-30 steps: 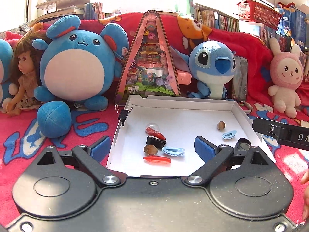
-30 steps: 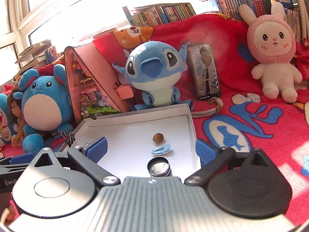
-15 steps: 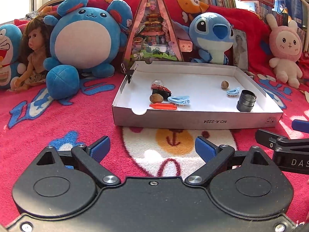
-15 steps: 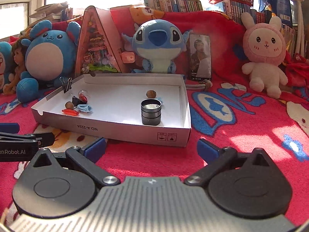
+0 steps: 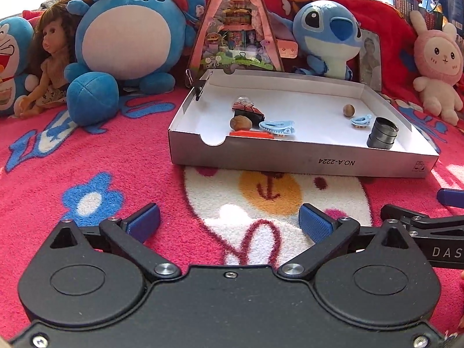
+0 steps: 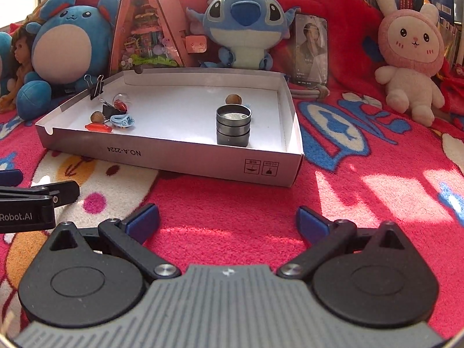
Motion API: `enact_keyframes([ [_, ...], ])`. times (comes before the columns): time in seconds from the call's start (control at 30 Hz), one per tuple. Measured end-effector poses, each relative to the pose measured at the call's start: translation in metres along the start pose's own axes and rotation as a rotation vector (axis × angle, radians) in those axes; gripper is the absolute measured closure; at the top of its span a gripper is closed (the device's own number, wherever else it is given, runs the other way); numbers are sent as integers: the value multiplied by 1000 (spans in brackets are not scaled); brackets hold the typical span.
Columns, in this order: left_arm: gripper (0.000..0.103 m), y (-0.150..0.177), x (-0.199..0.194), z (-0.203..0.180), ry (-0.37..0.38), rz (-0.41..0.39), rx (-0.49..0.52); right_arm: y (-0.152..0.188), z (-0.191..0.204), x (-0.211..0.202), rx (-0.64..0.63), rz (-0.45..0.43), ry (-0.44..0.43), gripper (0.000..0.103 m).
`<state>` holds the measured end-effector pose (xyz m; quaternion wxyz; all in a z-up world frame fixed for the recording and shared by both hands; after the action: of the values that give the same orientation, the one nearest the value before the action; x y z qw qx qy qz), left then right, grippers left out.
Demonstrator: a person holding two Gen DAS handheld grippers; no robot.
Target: Organize rigid objects
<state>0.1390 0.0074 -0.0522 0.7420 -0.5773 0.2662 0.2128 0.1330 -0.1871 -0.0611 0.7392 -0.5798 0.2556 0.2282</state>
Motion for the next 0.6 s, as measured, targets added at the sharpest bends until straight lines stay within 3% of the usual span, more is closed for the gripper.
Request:
enact_keyframes([
  [0.6,0,0,1,-1,-5,3,6,1,-1,-1,5,4,-6,0],
])
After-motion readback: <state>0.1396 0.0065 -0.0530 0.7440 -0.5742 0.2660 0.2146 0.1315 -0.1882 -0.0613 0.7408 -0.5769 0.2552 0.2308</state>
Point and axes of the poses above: each gripper's, at about its wrist camera, not at the fingertips, and x roughly the way its jaws point, z to its left, y to its underside, the point moved 3 cm from there along x, roughly the way its jaws point, and after that the axes turned 15 degrees about x, right-handed, at the moved point
